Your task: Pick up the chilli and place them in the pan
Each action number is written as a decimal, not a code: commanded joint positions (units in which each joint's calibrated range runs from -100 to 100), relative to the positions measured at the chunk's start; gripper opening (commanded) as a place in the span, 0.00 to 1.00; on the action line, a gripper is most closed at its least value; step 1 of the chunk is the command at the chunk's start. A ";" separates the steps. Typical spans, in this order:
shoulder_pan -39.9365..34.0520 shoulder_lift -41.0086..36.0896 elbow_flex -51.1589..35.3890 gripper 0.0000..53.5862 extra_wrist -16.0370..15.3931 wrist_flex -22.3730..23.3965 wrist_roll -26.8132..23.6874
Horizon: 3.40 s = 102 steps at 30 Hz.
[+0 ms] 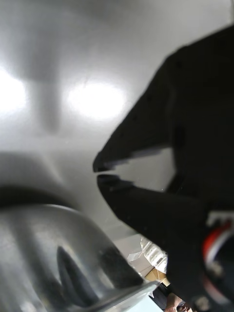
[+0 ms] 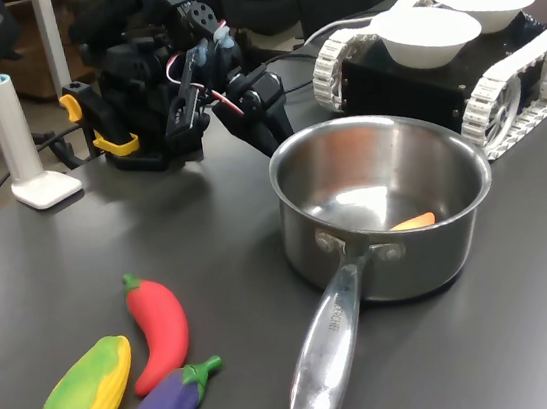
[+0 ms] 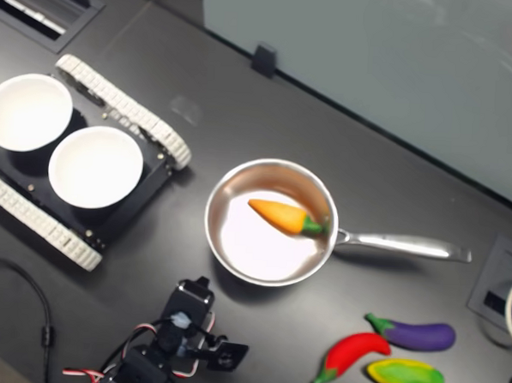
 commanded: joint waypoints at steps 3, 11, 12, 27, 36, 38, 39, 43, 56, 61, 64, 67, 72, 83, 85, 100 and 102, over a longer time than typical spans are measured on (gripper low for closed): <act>9.10 -0.92 -0.82 0.00 -4.81 -2.54 0.93; 8.98 -0.92 -0.82 0.00 -4.81 -2.54 0.98; 8.98 -0.92 -0.82 0.00 -4.81 -2.54 0.98; 9.10 -0.92 -0.82 0.00 -4.81 -2.54 0.83; 9.10 -0.92 -0.82 0.00 -4.81 -2.45 0.68; 9.10 -0.92 -0.82 0.00 -4.81 -2.45 0.63; 9.10 -0.92 -0.82 0.00 -4.81 -2.45 0.68; 8.53 -0.92 -0.82 0.00 -4.81 -2.45 1.27; 6.23 -0.92 -1.55 0.00 -4.72 -1.68 3.37; 8.53 -0.83 -3.37 0.00 -4.89 0.19 3.22; 8.07 -0.83 -3.82 0.00 -4.89 0.87 3.57; 8.07 -0.83 -4.64 0.00 -4.81 2.32 4.00; 8.53 -0.83 -7.27 0.00 -4.72 5.56 4.79; 11.28 0.01 -13.27 0.00 -4.72 10.60 6.11; 12.08 1.61 -14.82 0.00 -4.72 10.60 6.11; 20.22 17.56 -28.26 0.00 -4.72 9.32 8.89; 20.91 19.67 -31.72 0.00 -4.72 10.34 9.08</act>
